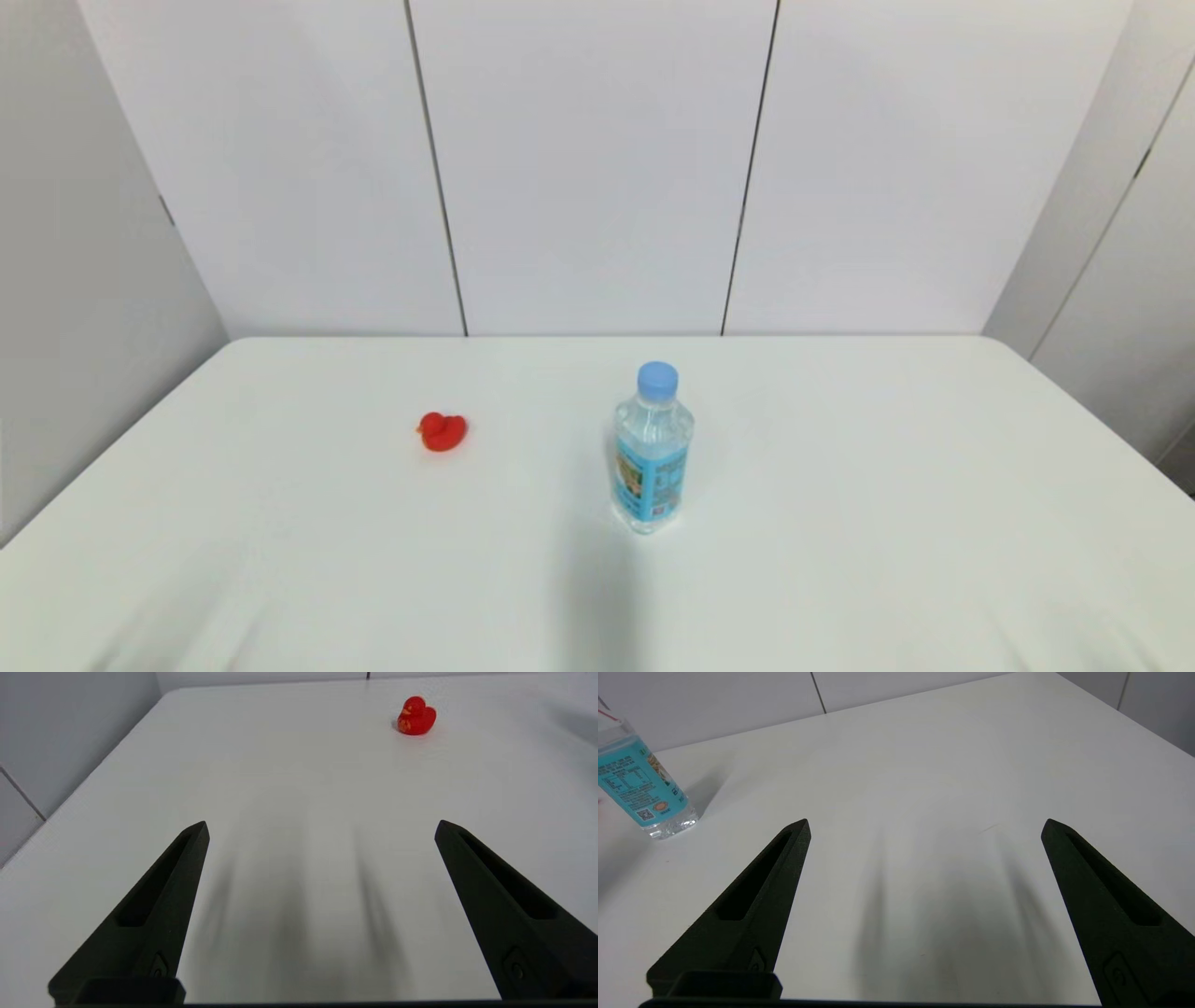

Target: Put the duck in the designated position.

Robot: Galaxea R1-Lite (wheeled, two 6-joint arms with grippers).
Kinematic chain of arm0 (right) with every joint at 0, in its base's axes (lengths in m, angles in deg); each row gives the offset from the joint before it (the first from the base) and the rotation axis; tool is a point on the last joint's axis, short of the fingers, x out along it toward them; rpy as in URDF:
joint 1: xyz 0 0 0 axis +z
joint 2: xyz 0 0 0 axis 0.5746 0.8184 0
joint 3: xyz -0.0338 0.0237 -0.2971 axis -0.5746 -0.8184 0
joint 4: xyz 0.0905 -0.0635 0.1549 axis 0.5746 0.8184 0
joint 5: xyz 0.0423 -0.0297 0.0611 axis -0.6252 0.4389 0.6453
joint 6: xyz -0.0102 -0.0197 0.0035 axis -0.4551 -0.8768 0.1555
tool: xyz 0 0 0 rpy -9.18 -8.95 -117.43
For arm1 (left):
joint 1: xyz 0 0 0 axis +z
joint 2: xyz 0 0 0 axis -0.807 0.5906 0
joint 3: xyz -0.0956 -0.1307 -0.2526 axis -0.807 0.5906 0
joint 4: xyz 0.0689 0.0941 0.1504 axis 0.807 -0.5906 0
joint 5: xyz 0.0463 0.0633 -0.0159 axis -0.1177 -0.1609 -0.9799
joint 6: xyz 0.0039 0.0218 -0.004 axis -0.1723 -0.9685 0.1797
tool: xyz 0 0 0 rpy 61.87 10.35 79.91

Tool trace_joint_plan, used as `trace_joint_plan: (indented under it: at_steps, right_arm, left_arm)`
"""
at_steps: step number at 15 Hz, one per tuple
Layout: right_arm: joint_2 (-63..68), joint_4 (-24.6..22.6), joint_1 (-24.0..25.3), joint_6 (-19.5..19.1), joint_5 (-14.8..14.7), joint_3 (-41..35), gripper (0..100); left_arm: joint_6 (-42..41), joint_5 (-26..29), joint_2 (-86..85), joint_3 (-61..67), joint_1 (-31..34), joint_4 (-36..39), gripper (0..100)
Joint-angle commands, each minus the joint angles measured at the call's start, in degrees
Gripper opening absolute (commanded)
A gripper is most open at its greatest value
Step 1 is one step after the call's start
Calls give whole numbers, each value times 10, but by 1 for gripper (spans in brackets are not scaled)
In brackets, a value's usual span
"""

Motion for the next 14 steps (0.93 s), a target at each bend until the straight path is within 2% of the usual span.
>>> trace_joint_plan:
  at_steps: [1, 4, 8, 10, 11, 14]
  right_arm:
    - [1, 0, 0, 1, 0, 0, 100]
    - [1, 0, 0, 1, 0, 0, 100]
    - [1, 0, 0, 1, 0, -1, 100]
    - [1, 0, 0, 1, 0, 0, 100]
    - [1, 0, 0, 1, 0, 0, 100]
    - [1, 0, 0, 1, 0, 0, 100]
  left_arm:
    - [-60, 29, 100, -81, 0, -14, 100]
    - [-66, 32, 205, -180, 0, -14, 100]
    - [-139, 37, 382, -331, -2, -26, 100]
    - [-177, 97, 455, -371, -2, -22, 100]
    - [-197, 165, 500, -386, -9, -21, 100]
    - [-250, 284, 598, -411, -9, -22, 100]
